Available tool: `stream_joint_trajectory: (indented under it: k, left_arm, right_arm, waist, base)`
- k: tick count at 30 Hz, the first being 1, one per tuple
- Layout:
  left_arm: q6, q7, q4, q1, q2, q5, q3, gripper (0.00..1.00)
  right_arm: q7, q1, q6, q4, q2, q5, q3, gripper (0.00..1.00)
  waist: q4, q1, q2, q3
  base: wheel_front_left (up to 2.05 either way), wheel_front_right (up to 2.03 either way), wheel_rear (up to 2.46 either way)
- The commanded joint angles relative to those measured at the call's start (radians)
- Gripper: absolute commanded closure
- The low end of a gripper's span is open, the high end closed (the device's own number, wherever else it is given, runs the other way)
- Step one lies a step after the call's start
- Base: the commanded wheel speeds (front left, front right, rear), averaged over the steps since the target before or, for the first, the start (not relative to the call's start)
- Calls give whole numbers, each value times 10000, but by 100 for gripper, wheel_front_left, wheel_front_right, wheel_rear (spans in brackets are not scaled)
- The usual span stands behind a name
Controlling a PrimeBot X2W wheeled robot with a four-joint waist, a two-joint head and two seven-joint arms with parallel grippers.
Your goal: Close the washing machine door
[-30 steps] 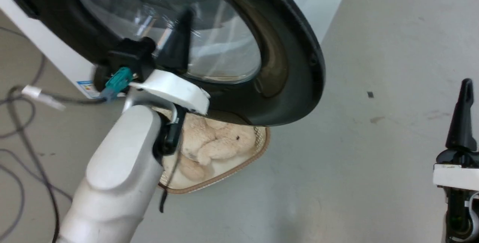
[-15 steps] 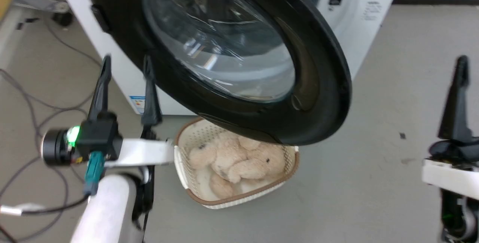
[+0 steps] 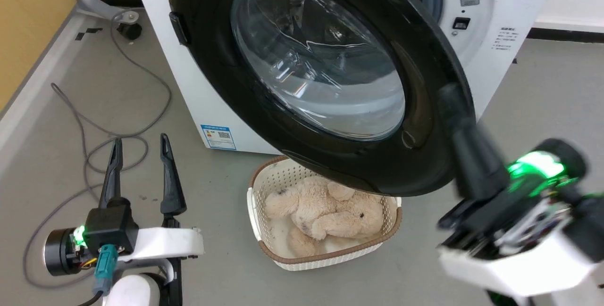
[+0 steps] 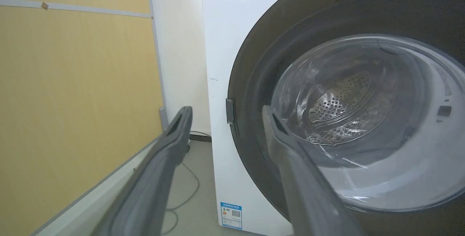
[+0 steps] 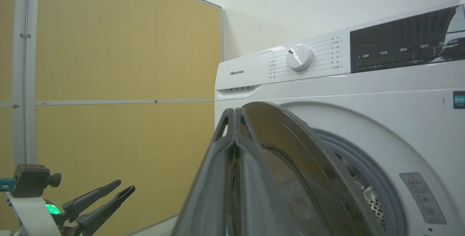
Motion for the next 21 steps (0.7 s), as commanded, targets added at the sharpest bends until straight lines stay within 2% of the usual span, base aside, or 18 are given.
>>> stream_joint_trajectory:
  k: [1,6,11,21]
  left_arm:
    - [-85,-43,-58,141,-58,68,72,0]
    - [-258,-43,-111,185,-264,205,223,0]
    - [-359,-43,-218,6,-467,328,255,0]
    - [-429,-43,-284,-504,-722,478,170,0]
  right_arm:
    - [-32,-117,8,129,-289,118,382,100]
    - [-32,25,8,899,-1000,250,1414,100]
    - [-32,-55,8,1916,-1698,-238,2053,100]
    - [-32,-405,8,3785,-1780,-206,737,100]
  waist:
    - [36,0,0,21]
    - [106,0,0,230]
    - [167,0,0,687]
    - [200,0,0,1745]
  base:
    - [0,0,0]
    - [0,0,0]
    - [0,0,0]
    - [0,0,0]
